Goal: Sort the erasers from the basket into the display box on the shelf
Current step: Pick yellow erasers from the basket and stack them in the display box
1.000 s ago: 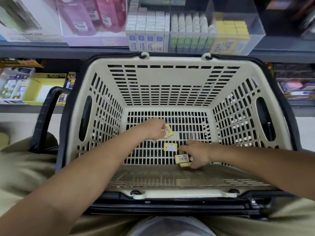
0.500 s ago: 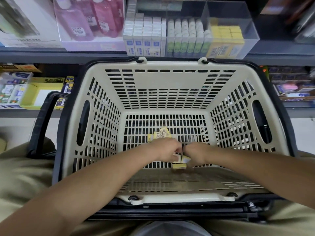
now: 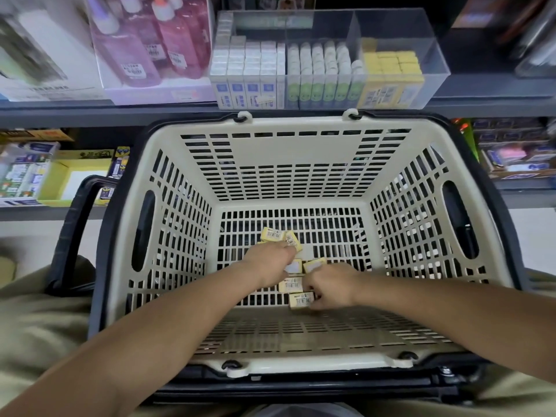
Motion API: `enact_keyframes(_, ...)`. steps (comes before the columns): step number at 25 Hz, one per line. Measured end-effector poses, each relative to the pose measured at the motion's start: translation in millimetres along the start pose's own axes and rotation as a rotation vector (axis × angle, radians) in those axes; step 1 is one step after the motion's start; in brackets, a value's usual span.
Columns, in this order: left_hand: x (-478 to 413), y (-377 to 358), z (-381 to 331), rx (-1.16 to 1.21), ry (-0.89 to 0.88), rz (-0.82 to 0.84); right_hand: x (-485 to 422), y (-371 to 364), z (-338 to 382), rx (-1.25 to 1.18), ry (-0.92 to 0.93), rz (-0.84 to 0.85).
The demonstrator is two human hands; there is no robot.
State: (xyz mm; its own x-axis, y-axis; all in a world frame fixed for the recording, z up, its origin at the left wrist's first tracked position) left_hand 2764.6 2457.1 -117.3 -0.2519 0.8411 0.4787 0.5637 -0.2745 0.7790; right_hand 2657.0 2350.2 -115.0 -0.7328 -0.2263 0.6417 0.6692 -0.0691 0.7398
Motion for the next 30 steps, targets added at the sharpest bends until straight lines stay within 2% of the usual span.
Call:
enact_keyframes(4,1.7,-10.3,-2.1,-0.070,-0.020,0.113,-7.4,0.1,-8.3,0.103,-0.035,-0.090)
enact_keyframes(7,-3.6,-4.1,-1.6,-0.104,0.000,0.020,-8.7,5.4,-22.9,0.095,-0.053,-0.121)
enact_keyframes(11,2.4,4.6,6.6,-0.184,-0.033,-0.041,-7.5,20.4,-49.6,-0.029,-0.238,-0.198)
enact_keyframes(13,4.5,1.4,2.0,-0.249,-0.093,-0.018,-7.6,18.5,-55.9,-0.022,-0.291,-0.165)
enact_keyframes(15,2.0,-1.3,-3.1,-0.244,-0.060,-0.002,-9.0,14.8,-55.4,-0.029,-0.283,-0.110)
enact_keyframes(21,0.5,2.9,3.5,-0.137,0.096,0.062,-11.6,28.9,-45.4,-0.381,-0.121,-0.076)
enact_keyframes(24,-0.1,13.5,11.6,0.076,0.209,0.104,-10.7,31.5,-42.0,-0.476,-0.057,-0.025)
enact_keyframes(27,-3.8,21.1,16.0,0.230,0.261,0.133,-11.7,26.6,-42.0,-0.447,-0.051,0.030)
enact_keyframes(30,-6.1,21.2,11.9,0.301,0.264,0.143,-14.8,17.4,-36.9,-0.271,-0.037,-0.025)
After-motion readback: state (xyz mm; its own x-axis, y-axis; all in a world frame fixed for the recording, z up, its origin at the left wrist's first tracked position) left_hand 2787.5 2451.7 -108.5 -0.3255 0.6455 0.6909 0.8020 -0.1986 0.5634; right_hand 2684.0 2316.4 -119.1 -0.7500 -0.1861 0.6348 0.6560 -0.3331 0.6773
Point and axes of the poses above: each hand's wrist, its own x-axis away from the middle knuckle, its own y-axis out of the back of the hand, z = x × y, the point moved 2 cm from there along -x, towards the middle knuckle, and after that the axes turned 8 degrees about x, right-handed, at the moved point
